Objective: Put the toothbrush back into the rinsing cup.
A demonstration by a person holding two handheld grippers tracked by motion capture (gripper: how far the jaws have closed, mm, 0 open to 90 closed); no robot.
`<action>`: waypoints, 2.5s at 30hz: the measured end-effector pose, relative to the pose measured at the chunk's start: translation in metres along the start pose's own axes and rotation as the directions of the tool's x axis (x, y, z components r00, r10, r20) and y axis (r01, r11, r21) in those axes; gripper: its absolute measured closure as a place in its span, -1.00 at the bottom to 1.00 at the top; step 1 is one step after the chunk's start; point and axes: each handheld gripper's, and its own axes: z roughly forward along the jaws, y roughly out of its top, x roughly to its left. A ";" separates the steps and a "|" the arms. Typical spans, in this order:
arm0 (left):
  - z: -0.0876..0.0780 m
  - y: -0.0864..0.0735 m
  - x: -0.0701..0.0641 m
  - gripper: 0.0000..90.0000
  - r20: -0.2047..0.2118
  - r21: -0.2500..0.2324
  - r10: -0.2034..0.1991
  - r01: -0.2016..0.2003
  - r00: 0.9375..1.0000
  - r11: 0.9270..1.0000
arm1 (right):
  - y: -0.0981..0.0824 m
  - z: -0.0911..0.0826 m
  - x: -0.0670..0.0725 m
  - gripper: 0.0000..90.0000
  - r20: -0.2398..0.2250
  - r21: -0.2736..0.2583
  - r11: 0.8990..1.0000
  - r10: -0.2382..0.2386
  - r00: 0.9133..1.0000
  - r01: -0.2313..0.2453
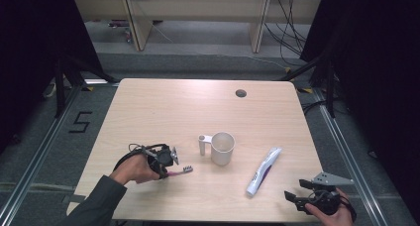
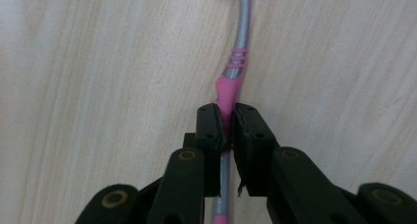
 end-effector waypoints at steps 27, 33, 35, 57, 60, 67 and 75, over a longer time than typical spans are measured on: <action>-0.011 0.002 0.006 0.83 -0.009 -0.043 -0.079 0.079 0.997 0.996 | 0.000 0.000 -0.001 -0.52 0.004 -0.008 1.000 -0.015 1.000 0.015; -0.025 -0.006 0.012 0.83 -0.024 -0.138 -0.140 0.135 0.990 0.981 | 0.000 0.000 -0.002 -0.52 0.012 -0.012 0.999 -0.031 0.999 0.031; -0.030 -0.009 0.014 0.83 -0.029 -0.188 -0.170 0.162 0.985 0.969 | 0.000 0.000 -0.003 -0.52 0.014 -0.013 0.999 -0.034 0.999 0.034; -0.055 -0.022 0.023 0.83 -0.069 -0.623 -0.387 0.263 0.919 0.737 | 0.000 0.000 0.000 -0.52 -0.006 -0.001 1.000 0.011 1.000 -0.011; -0.058 -0.019 0.023 0.83 -0.055 -0.679 -0.402 0.261 0.914 0.687 | 0.000 0.000 -0.001 -0.52 0.002 -0.006 1.000 -0.002 1.000 0.002; -0.065 -0.009 0.024 0.83 -0.033 -0.756 -0.420 0.252 0.907 0.604 | 0.000 0.000 -0.001 -0.52 -0.006 -0.003 1.000 0.005 1.000 -0.005; -0.072 0.006 0.024 0.83 -0.009 -0.804 -0.412 0.238 0.911 0.545 | 0.000 0.000 -0.001 -0.52 -0.004 -0.008 1.000 0.000 1.000 0.000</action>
